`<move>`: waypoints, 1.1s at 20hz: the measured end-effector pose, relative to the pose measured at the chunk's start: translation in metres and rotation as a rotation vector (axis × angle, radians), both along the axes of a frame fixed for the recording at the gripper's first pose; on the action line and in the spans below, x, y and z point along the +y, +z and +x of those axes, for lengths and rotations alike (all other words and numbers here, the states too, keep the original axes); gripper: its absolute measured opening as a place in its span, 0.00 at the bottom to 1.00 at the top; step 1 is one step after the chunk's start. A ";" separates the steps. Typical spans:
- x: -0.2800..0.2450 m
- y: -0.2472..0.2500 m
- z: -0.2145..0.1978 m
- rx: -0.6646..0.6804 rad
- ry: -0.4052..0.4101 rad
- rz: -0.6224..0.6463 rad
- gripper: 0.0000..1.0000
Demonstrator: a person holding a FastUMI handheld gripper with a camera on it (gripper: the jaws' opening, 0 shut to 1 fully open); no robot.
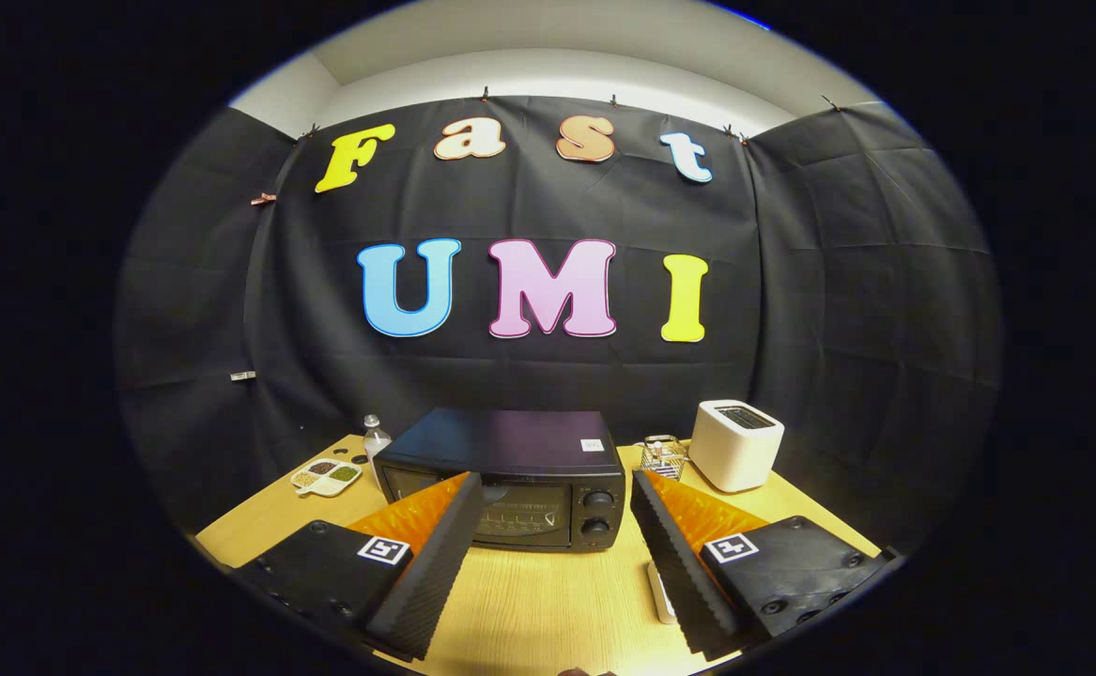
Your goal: Open the toaster oven, put the food inside, and close the toaster oven door.
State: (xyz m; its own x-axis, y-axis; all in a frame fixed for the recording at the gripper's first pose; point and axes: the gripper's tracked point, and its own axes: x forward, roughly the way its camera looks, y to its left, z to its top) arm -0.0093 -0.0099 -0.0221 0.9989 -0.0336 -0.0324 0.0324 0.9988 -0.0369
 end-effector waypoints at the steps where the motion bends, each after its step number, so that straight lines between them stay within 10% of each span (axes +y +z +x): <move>1: 0.002 0.000 -0.001 0.001 0.006 -0.004 0.98; 22: 0.073 -0.013 0.045 0.064 0.137 -0.031 0.98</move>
